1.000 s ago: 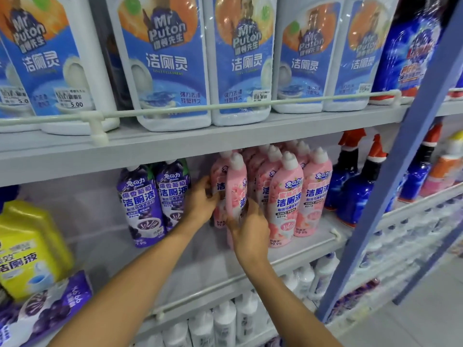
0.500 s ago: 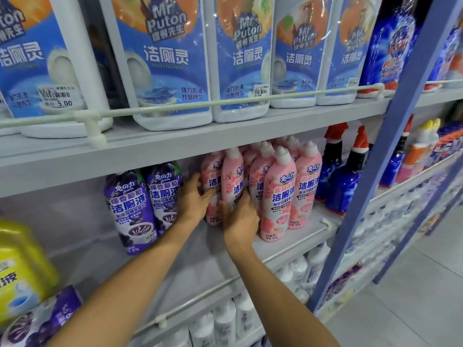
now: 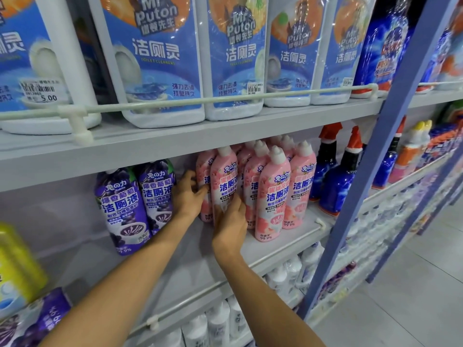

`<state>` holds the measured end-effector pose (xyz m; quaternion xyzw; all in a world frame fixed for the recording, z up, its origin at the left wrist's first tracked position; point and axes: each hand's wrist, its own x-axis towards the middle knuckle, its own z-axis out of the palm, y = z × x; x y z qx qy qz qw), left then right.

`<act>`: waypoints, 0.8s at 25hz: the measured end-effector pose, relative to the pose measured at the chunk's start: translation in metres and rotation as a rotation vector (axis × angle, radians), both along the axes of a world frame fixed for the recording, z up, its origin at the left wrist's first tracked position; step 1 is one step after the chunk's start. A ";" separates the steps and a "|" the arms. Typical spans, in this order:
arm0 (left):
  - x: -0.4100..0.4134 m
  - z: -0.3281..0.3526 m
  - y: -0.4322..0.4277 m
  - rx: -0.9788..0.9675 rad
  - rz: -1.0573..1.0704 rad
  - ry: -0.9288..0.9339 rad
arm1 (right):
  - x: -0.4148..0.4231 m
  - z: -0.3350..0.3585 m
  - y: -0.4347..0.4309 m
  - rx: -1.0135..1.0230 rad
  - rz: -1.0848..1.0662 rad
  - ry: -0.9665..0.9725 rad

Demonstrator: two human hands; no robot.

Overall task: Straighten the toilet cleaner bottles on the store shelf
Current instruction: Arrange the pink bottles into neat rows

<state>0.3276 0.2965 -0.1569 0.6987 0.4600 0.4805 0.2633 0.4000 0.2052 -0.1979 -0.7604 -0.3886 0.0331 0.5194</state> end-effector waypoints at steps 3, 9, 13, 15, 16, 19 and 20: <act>0.001 -0.001 0.001 -0.003 0.020 0.004 | -0.001 0.001 0.002 0.036 0.023 0.084; 0.009 -0.005 0.010 -0.012 0.008 -0.023 | 0.008 -0.002 0.008 0.010 0.037 -0.023; 0.006 -0.006 0.009 -0.032 -0.053 -0.025 | 0.016 -0.004 0.005 0.061 0.084 -0.050; -0.002 -0.003 0.001 -0.077 -0.112 -0.027 | 0.026 -0.006 0.003 0.117 0.164 -0.064; -0.008 -0.001 -0.005 -0.102 -0.143 -0.041 | 0.031 -0.007 0.001 0.154 0.219 -0.060; -0.040 0.011 -0.036 -0.183 -0.185 -0.127 | 0.046 -0.007 -0.011 0.201 0.338 -0.085; -0.057 0.014 -0.049 -0.208 -0.200 -0.148 | 0.046 -0.003 -0.018 0.190 0.376 -0.077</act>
